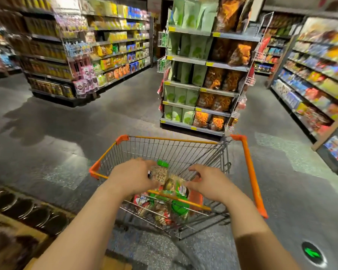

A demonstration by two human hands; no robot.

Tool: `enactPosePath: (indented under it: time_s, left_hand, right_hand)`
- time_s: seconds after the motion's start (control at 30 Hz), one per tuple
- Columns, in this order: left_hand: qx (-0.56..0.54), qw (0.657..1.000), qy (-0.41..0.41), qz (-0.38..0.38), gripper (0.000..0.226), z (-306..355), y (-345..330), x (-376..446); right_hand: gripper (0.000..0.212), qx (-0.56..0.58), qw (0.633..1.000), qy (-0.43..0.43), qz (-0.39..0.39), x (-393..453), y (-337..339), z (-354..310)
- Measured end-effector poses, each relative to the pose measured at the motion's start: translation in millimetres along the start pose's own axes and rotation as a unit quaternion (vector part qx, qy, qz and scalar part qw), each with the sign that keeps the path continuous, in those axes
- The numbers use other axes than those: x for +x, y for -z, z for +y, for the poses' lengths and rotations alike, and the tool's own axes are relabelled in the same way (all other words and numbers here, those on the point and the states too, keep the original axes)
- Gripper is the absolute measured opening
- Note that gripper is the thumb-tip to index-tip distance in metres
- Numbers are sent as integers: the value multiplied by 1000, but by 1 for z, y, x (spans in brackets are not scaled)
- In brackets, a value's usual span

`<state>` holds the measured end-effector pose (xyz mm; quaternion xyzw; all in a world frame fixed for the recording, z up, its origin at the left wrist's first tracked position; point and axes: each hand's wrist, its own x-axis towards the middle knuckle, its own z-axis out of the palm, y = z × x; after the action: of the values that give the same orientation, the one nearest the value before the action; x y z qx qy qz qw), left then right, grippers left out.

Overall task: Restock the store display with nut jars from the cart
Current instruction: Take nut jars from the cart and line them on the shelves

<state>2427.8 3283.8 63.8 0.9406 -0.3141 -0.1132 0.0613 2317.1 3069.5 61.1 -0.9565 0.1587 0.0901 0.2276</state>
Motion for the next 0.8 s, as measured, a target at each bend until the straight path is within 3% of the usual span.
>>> enactPosePath:
  time_s: [0.63,0.8]
  left_hand:
    - [-110,982,124,-93,103,-80,-82,190]
    - [-186,949,196,-161,105,-92,-124,256]
  right_hand:
    - [76,90,987,-71,-115,237,-47,51]
    - [59,97,991,-65,-69,302,-72,79]
